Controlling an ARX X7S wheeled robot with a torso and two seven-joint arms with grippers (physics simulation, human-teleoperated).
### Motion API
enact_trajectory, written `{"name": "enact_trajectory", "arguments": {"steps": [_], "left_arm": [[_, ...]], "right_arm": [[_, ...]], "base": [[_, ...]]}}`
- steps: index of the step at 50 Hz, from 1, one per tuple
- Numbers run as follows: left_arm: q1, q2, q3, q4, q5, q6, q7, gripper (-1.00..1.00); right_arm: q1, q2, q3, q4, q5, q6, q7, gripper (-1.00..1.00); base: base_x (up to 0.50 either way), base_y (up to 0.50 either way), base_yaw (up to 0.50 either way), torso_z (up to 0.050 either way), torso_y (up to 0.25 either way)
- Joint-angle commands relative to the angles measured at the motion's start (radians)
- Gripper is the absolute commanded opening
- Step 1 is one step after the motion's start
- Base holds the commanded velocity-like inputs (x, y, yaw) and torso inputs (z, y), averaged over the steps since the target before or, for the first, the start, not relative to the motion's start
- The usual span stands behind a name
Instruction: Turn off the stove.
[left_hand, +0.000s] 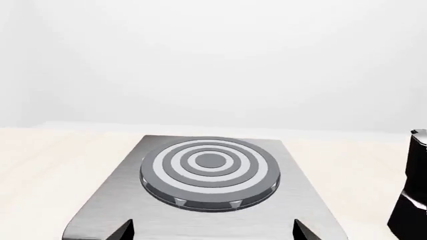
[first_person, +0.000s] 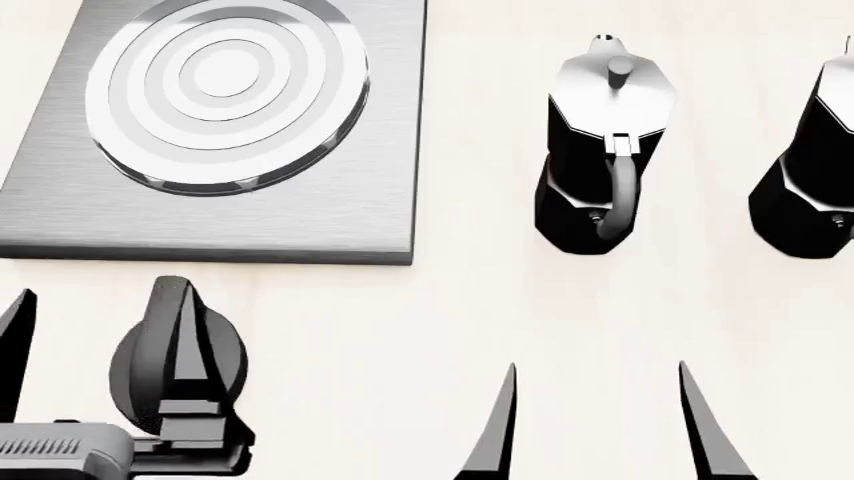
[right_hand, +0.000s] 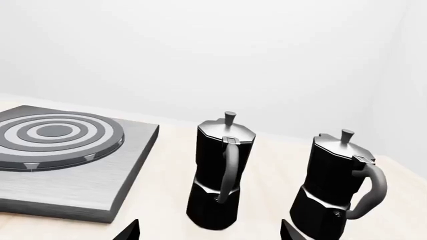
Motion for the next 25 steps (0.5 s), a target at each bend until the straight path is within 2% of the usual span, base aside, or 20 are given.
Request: {"name": "enact_trajectory", "arguments": {"steps": [1, 25], "left_arm": [[-0.024, 0.007, 0.022, -0.111, 0.027, 0.038, -0.018, 1.00], [-0.048, 0.011, 0.016, -0.264, 0.054, 0.087, -0.076, 1.00]], "right_arm": [[0.000, 0.005, -0.002, -0.003, 0.004, 0.001, 0.005, 1.00], [0.000, 0.013, -0.010, -0.001, 0.011, -0.003, 0.016, 1.00]], "base": [[0.00, 0.00, 0.00, 0.000, 0.000], [0.00, 0.00, 0.00, 0.000, 0.000]]}}
